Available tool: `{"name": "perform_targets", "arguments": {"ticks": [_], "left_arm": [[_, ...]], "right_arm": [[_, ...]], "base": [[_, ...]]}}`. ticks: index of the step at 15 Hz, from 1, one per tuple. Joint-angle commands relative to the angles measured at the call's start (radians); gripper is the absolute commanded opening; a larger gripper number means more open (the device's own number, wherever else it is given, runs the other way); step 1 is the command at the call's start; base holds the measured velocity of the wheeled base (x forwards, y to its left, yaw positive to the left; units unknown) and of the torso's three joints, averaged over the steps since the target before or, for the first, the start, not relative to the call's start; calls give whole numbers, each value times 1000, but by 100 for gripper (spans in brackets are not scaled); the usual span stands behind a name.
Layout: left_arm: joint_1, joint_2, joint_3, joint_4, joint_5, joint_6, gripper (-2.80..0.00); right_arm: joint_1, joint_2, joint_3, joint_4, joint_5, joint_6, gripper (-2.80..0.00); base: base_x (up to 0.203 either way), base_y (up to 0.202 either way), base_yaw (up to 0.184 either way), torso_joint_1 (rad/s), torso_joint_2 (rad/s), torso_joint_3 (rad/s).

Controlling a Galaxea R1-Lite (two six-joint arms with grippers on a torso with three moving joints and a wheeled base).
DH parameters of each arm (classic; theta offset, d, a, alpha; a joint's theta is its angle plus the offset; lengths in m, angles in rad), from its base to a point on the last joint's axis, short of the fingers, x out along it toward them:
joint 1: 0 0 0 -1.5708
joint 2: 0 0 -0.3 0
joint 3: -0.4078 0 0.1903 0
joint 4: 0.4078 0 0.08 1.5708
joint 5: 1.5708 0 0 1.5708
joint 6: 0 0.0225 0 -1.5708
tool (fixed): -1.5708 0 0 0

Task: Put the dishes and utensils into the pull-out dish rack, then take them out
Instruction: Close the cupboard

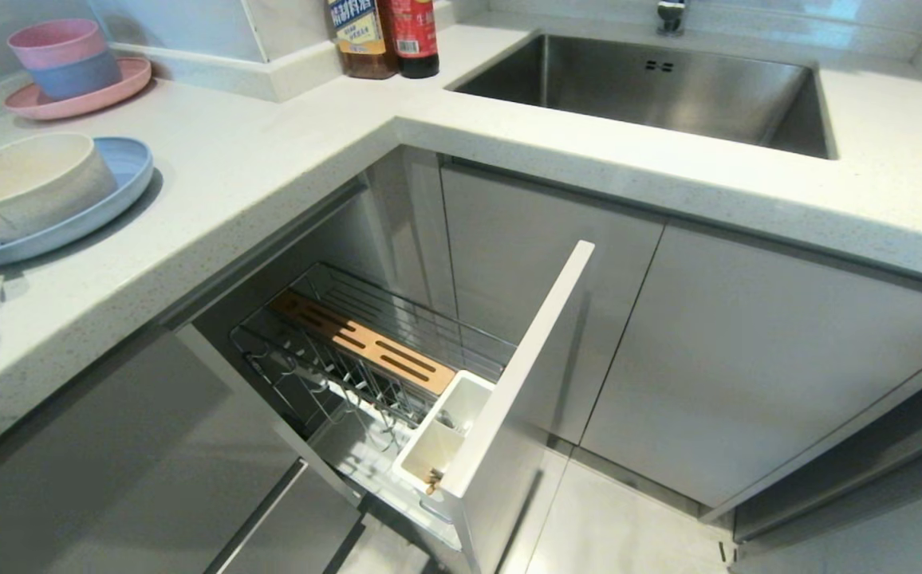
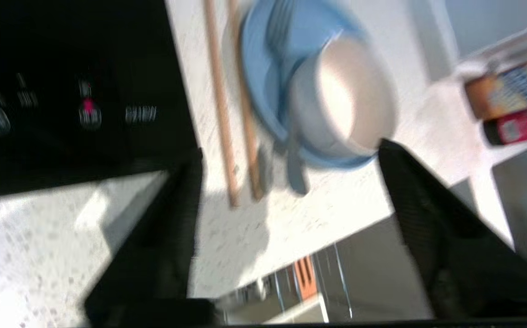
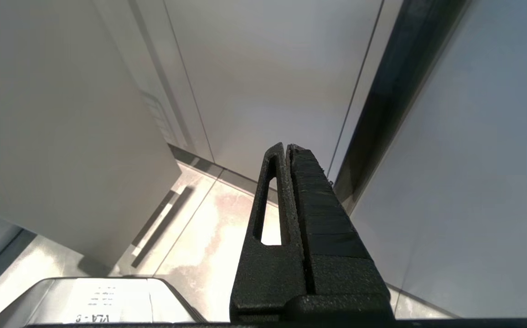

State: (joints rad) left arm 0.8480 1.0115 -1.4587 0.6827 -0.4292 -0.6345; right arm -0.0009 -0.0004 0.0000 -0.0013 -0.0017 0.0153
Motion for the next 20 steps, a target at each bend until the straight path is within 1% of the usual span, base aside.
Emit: {"name": "perform_targets", "arguments": {"ticks": [1, 3, 4, 6, 7, 9, 11, 13, 14, 16, 18, 20], "left_arm": [[-23, -53, -19, -38, 39, -5, -280], [-54, -75, -32, -144, 76, -6, -280], [-67, -82, -34, -175, 92, -7, -280], [-143, -88, -45, -307, 150, -10, -280], [-197, -87, -58, -356, 175, -8, -280], [-341, -79, -97, -412, 200, -1, -280], [-539, -61, -140, -430, 217, 24, -280], [-747, -29, -189, -414, 223, 39, -280], [-839, -4, -216, -397, 223, 44, -280], [-998, 46, -240, -364, 220, 48, -280], [-1122, 73, -207, -334, 207, 47, -280], [-1224, 85, -185, -306, 154, 46, -280]], "right_arm": [[1, 0, 2, 0, 0, 0, -280], [1, 0, 2, 0, 0, 0, -280], [1, 0, 2, 0, 0, 0, -280], [1, 0, 2, 0, 0, 0, -280], [1, 0, 2, 0, 0, 0, -280], [1, 0, 1, 0, 0, 0, -280], [1, 0, 2, 0, 0, 0, -280], [1, 0, 1, 0, 0, 0, -280], [1, 0, 2, 0, 0, 0, -280], [1, 0, 2, 0, 0, 0, -280], [1, 0, 2, 0, 0, 0, -280], [1, 0, 2, 0, 0, 0, -280]], "base": [[0, 0, 0, 0, 0, 0], [0, 0, 0, 0, 0, 0], [0, 0, 0, 0, 0, 0], [0, 0, 0, 0, 0, 0], [0, 0, 0, 0, 0, 0], [0, 0, 0, 0, 0, 0], [0, 0, 0, 0, 0, 0], [0, 0, 0, 0, 0, 0], [0, 0, 0, 0, 0, 0], [0, 0, 0, 0, 0, 0], [0, 0, 0, 0, 0, 0], [0, 0, 0, 0, 0, 0]]}}
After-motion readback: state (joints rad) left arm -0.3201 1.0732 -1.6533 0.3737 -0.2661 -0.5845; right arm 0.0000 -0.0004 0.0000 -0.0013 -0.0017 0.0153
